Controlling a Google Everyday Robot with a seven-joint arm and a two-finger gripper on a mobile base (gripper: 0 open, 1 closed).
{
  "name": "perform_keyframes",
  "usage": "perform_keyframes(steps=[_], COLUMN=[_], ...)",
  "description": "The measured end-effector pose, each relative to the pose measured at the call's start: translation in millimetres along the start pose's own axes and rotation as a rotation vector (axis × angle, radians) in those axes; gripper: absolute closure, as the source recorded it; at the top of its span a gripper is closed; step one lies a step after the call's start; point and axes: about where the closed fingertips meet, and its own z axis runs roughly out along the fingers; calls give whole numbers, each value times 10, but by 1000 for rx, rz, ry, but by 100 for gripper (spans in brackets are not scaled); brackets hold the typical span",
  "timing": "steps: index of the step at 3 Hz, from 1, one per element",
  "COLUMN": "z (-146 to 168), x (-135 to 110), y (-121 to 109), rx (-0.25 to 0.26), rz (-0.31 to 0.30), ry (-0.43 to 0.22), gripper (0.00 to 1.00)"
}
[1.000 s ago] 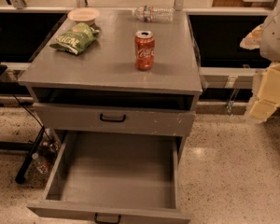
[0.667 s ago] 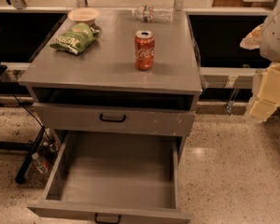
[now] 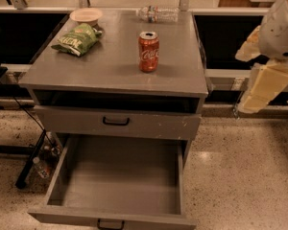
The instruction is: Place coke can into middle drawer
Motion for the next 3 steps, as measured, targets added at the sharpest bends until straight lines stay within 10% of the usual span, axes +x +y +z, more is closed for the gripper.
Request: perform_keyframes(steps=[3], z=[17], x=[-17], y=[-12], rx=[-3], rz=[2], ry=[-10], gripper=[0])
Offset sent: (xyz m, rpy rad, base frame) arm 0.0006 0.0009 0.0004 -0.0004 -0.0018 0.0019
